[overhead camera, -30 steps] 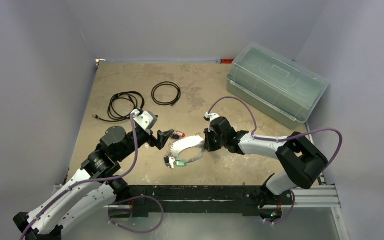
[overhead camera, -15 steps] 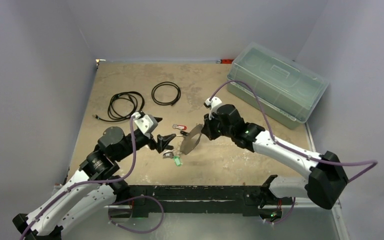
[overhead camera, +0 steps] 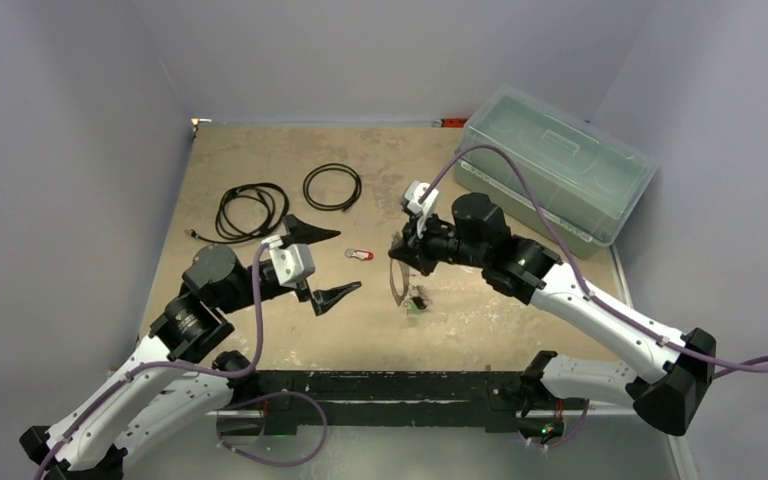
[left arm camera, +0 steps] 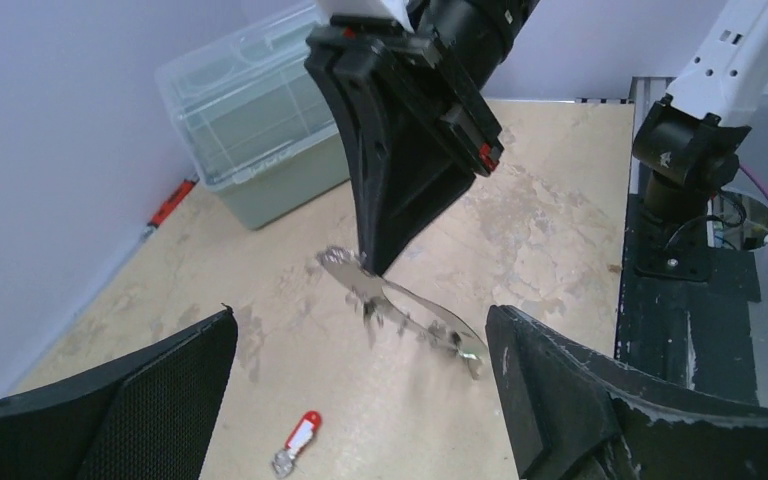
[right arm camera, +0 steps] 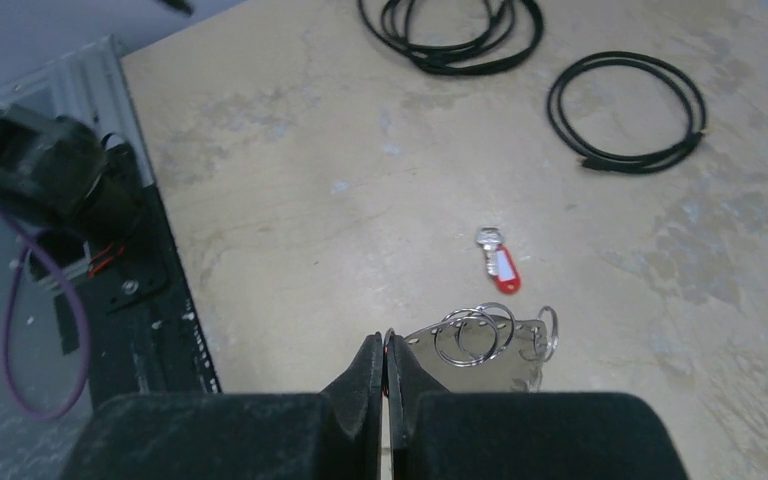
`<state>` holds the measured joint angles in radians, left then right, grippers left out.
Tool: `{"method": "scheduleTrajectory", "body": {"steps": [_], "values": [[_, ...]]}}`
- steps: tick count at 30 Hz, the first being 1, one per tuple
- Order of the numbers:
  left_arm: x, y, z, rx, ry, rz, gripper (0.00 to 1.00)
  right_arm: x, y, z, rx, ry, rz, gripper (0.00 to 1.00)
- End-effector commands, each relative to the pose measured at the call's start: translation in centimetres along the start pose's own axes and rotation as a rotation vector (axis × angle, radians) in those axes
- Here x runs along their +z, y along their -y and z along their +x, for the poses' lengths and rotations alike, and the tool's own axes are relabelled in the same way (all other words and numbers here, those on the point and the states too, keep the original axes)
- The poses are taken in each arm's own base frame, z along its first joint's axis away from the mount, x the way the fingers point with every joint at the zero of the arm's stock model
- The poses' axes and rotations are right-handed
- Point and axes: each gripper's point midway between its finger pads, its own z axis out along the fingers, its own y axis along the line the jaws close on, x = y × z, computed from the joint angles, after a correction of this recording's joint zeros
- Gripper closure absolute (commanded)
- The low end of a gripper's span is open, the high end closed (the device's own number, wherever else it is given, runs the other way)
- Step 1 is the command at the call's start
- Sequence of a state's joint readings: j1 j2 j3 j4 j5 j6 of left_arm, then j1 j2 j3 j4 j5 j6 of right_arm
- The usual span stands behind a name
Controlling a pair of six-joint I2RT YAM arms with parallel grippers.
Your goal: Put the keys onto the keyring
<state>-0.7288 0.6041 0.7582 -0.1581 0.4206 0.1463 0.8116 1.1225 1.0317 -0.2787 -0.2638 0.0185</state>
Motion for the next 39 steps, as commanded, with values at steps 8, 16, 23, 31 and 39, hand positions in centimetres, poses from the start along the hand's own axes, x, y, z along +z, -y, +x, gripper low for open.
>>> {"method": "scheduleTrajectory", "body": {"steps": [8, 16, 23, 31, 39], "values": [[-0.9, 4.6, -2.1, 0.242, 0.112, 0.299, 0.07, -2.9, -8.9, -1.7, -0.212, 0.042, -0.344, 1.00], [-0.7, 6.8, -1.0, 0.191, 0.114, 0.430, 0.14, -4.7, -11.5, -2.7, -0.264, 0.073, -0.447, 1.00], [0.9, 7.6, 0.2, 0.130, 0.101, 0.517, 0.19, -5.1, -12.8, -2.3, -0.287, 0.034, -0.489, 1.00], [1.4, 8.0, 0.8, 0.106, 0.094, 0.547, 0.23, -5.2, -13.6, -2.4, -0.312, 0.001, -0.509, 1.00], [1.3, 9.2, 1.7, 0.074, 0.083, 0.599, 0.29, -5.1, -14.2, -3.4, -0.337, 0.005, -0.503, 1.00]]}}
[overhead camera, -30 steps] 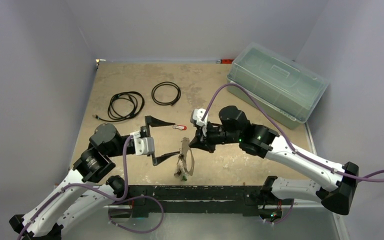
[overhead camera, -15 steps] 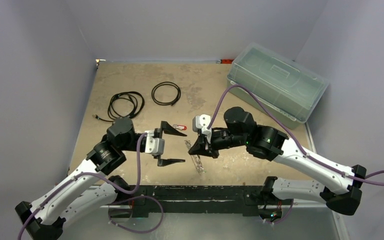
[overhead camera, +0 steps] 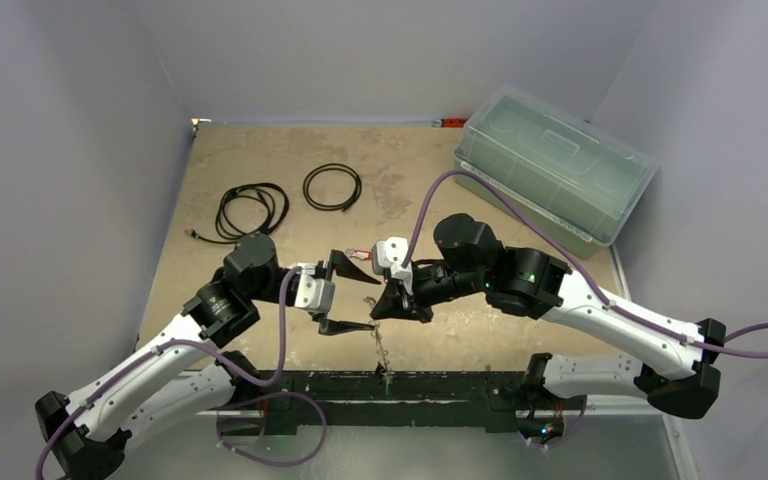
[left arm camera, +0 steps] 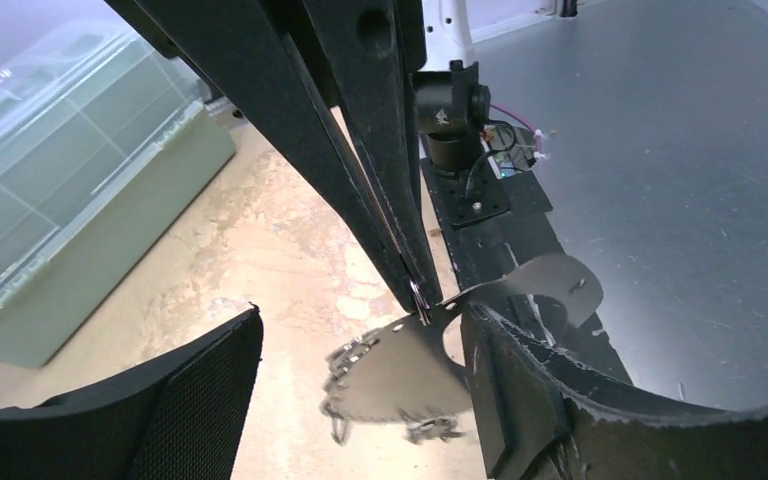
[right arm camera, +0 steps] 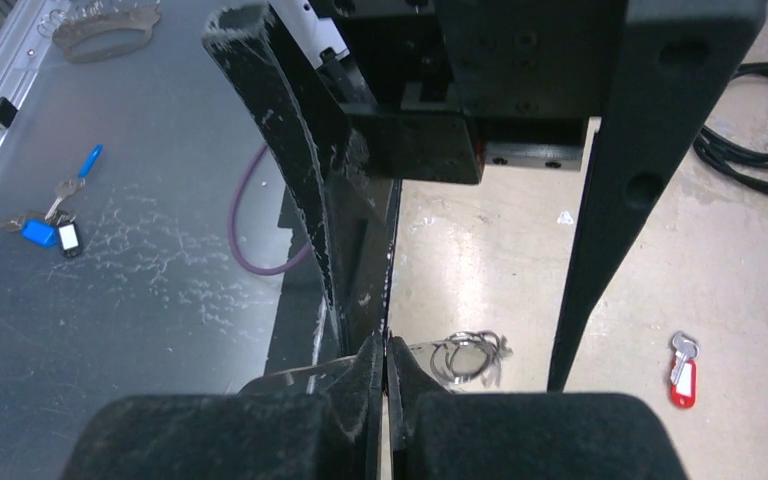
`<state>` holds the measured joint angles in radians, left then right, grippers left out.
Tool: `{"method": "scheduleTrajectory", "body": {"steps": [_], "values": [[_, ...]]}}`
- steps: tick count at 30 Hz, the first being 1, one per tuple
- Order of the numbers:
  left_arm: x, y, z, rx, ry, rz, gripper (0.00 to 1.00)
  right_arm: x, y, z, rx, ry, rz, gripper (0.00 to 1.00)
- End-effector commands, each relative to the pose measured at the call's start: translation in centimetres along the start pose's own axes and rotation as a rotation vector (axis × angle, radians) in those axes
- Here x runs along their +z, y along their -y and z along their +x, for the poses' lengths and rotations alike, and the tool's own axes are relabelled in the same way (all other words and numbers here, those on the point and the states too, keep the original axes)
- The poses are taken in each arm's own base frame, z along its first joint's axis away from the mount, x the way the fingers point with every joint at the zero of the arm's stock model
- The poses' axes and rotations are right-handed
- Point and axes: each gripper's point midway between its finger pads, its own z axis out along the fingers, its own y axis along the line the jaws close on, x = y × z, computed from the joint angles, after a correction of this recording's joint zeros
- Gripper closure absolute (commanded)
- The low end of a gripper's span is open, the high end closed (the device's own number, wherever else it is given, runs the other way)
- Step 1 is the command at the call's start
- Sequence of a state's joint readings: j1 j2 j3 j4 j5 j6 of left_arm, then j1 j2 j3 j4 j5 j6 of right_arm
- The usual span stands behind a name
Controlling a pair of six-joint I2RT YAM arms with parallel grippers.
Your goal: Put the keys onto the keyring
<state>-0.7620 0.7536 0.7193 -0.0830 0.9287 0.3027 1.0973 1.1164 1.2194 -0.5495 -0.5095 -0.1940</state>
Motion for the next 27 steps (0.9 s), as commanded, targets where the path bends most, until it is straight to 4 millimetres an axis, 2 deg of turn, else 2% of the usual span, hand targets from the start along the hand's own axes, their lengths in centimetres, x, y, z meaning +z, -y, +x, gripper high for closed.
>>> {"method": "scheduleTrajectory", "body": {"steps": [1, 3, 7, 12, 17, 19, 20, 22, 27], "values": [[0.5, 1.1, -0.1, -0.009, 0.029, 0.061, 0.30, -0.8, 0.1, -2.9, -0.066, 0.059, 0.024, 1.00], [0.6, 1.3, 0.0, -0.018, 0.028, 0.075, 0.35, -0.7, 0.1, -3.0, -0.070, 0.059, 0.023, 1.00], [0.9, 1.5, 0.0, -0.030, 0.034, 0.095, 0.51, -0.5, 0.1, -3.0, -0.074, 0.052, 0.024, 1.00], [1.0, 1.8, 0.1, -0.047, 0.037, 0.110, 0.60, -0.4, 0.4, -3.1, -0.079, 0.048, 0.042, 1.00], [1.0, 1.9, 0.4, -0.063, 0.032, 0.107, 0.77, -0.6, 0.7, -3.3, -0.084, 0.055, 0.063, 1.00], [1.1, 1.9, 0.6, -0.071, 0.028, 0.105, 0.81, -0.7, 0.7, -3.4, -0.087, 0.060, 0.065, 1.00], [1.1, 1.6, 0.4, -0.062, 0.035, 0.098, 0.84, -0.7, 0.7, -3.5, -0.088, 0.063, 0.066, 1.00], [1.2, 1.2, 0.2, -0.054, 0.038, 0.081, 0.99, -0.8, 0.6, -3.5, -0.089, 0.067, 0.067, 1.00], [1.1, -0.3, 0.3, -0.071, 0.012, -0.005, 1.00, -0.9, 0.8, -3.5, -0.087, 0.069, 0.082, 1.00]]}}
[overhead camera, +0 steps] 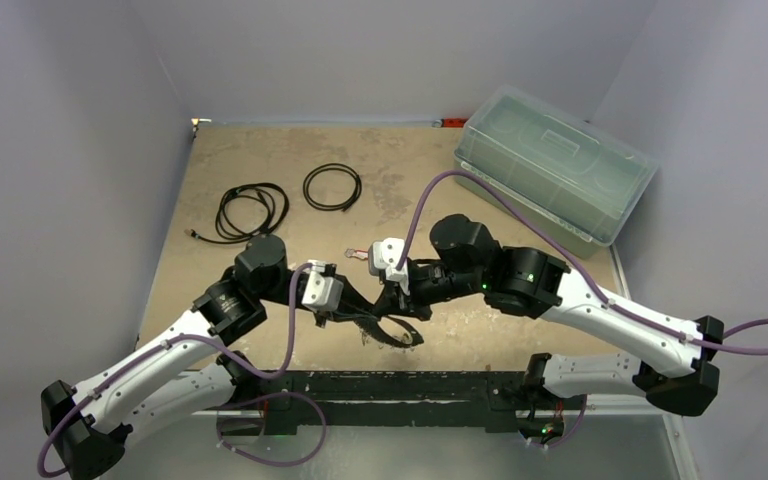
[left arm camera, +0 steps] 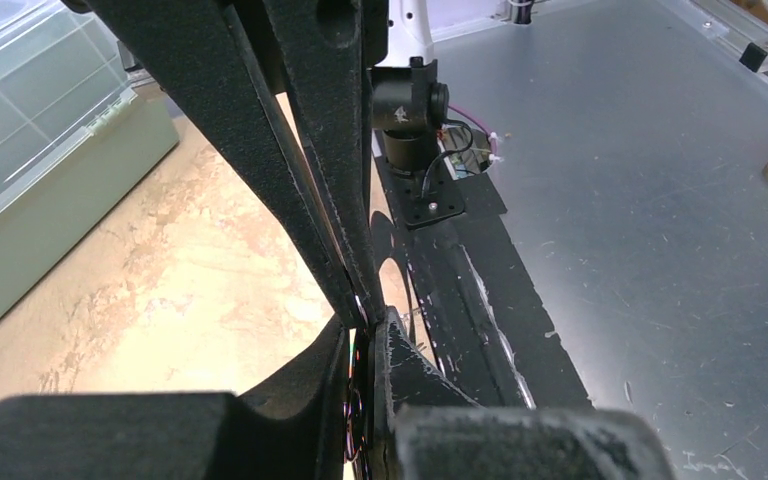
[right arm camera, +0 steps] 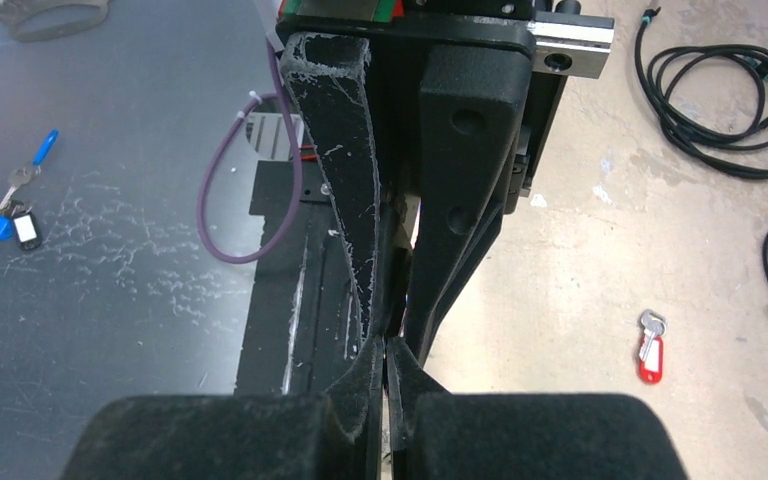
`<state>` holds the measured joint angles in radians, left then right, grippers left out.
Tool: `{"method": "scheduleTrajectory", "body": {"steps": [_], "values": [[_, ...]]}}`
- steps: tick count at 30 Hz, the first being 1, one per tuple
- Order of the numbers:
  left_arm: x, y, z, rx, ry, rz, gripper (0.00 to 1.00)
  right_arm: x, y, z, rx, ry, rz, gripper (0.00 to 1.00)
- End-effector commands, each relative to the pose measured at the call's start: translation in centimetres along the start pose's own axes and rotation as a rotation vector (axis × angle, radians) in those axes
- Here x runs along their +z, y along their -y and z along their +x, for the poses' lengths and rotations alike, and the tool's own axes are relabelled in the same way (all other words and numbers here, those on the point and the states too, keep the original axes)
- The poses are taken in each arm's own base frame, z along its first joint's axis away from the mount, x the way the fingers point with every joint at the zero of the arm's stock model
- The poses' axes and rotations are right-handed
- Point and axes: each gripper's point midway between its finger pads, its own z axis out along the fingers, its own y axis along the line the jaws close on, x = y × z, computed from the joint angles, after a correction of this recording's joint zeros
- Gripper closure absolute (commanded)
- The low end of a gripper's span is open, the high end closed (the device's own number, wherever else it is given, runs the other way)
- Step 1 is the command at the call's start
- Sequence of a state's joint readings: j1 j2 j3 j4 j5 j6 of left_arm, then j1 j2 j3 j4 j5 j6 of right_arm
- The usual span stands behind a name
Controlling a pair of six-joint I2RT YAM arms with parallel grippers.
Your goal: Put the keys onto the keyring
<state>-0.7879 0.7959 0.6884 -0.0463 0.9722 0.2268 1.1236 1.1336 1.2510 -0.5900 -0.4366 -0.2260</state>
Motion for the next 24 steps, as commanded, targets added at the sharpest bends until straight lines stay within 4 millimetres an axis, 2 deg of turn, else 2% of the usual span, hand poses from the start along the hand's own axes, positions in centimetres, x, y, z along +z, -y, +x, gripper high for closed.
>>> {"method": "scheduleTrajectory", "body": {"steps": [1, 4, 9, 14, 16, 19, 24], "values": [[0.0, -1.9, -1.2, 0.034, 0.014, -0.092, 1.00, -1.2, 0.6, -3.6, -0.053, 0.114, 0.051, 1.00], [-0.1, -2.6, -1.4, 0.030, 0.010, -0.128, 1.00, -1.8, 0.8, -4.2, -0.061, 0.146, 0.079, 0.96], [-0.4, -2.8, -1.2, 0.034, -0.007, -0.155, 1.00, -4.0, 0.5, -6.0, -0.095, 0.248, 0.119, 0.63], [-0.9, -3.0, -1.8, 0.085, 0.002, -0.185, 1.00, -6.9, 0.2, -8.0, -0.138, 0.396, 0.184, 0.45], [-1.1, -2.9, -1.9, 0.113, 0.004, -0.188, 1.00, -8.0, 0.4, -8.4, -0.143, 0.441, 0.226, 0.41], [-1.6, -2.5, -2.4, 0.189, 0.016, -0.190, 1.00, -8.6, 0.7, -8.2, -0.138, 0.477, 0.265, 0.40], [-2.5, -1.8, -4.0, 0.308, 0.055, -0.202, 1.00, -6.4, 1.2, -6.2, -0.103, 0.401, 0.248, 0.43]]}}
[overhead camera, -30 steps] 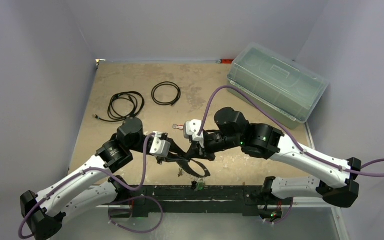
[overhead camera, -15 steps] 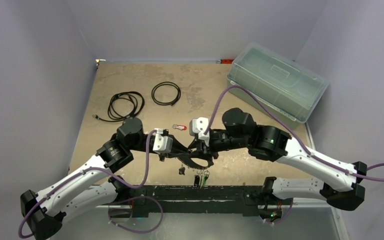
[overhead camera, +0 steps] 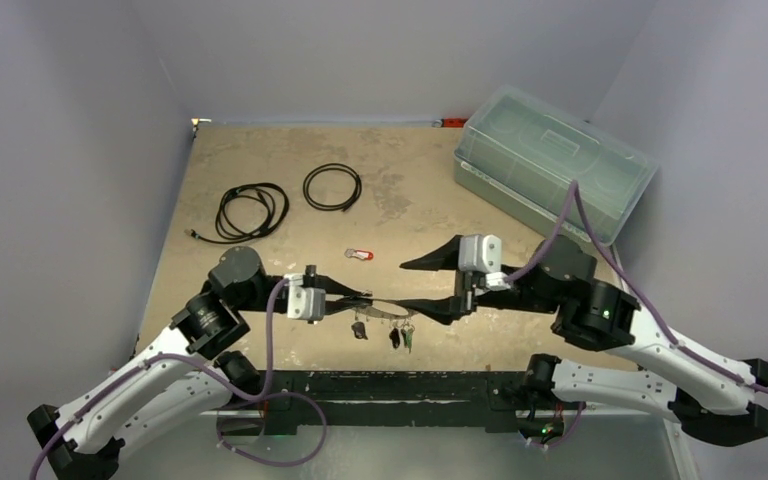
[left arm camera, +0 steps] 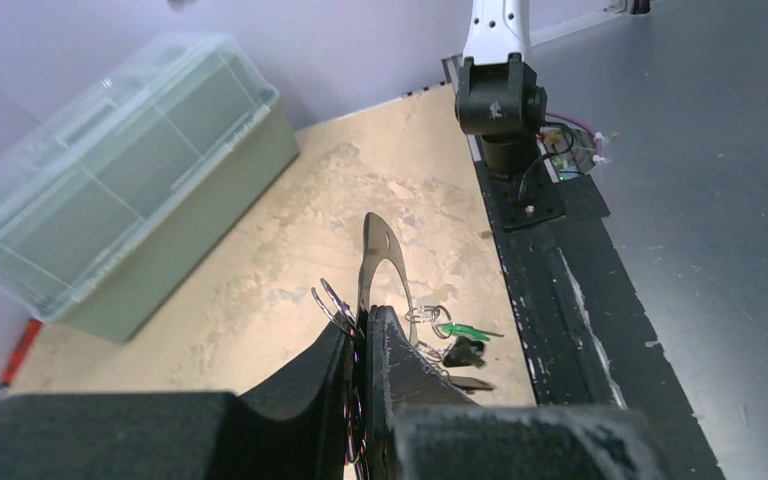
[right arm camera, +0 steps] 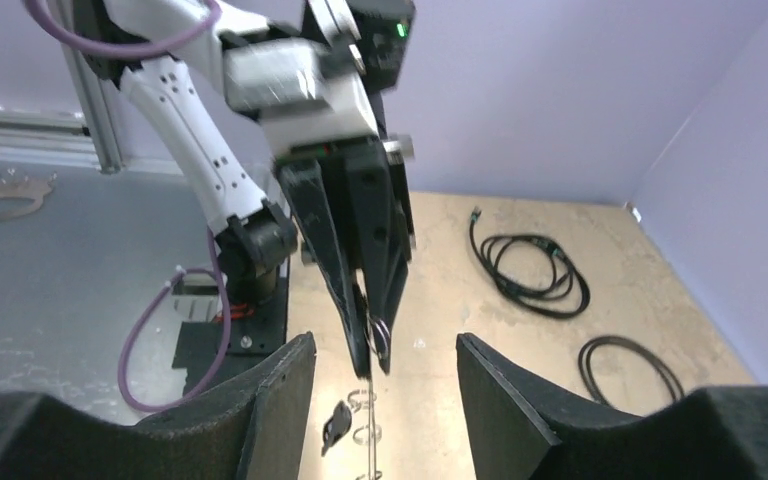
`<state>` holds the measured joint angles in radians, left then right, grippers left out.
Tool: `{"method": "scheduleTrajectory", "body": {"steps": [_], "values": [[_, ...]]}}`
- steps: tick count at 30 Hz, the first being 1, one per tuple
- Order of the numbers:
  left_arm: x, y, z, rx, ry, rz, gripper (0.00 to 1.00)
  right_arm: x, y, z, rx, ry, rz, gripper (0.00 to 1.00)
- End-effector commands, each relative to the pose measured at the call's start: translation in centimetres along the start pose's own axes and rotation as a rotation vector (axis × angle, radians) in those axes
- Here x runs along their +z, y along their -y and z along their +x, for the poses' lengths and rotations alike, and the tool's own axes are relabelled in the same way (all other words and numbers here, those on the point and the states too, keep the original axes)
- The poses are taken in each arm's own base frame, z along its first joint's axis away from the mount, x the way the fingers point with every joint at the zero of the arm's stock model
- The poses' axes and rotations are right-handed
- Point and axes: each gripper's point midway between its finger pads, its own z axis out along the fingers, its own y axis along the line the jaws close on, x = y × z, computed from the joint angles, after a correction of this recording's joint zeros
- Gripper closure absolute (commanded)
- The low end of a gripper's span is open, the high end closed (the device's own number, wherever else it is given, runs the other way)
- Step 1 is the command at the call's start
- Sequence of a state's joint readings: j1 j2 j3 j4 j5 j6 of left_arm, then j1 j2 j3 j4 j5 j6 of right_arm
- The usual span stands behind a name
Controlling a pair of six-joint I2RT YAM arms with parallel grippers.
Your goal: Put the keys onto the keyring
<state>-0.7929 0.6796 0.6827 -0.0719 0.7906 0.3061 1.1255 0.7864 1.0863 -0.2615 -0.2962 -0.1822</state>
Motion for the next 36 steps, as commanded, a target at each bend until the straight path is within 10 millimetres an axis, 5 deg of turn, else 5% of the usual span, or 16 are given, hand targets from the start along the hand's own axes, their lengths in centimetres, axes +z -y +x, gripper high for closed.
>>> {"method": "scheduleTrajectory", "body": {"steps": [1, 36], "values": [[-0.7, -0.3, -2.6, 0.167, 0.076, -0.020, 1.00, 1.8, 0.4, 2.2, 0.032, -0.056, 0.011, 0.44], [-1.4, -0.1, -4.3, 0.219, 0.137, -0.042, 1.00, 6.3, -1.1, 3.1, 0.042, -0.063, -0.149, 0.79]]}}
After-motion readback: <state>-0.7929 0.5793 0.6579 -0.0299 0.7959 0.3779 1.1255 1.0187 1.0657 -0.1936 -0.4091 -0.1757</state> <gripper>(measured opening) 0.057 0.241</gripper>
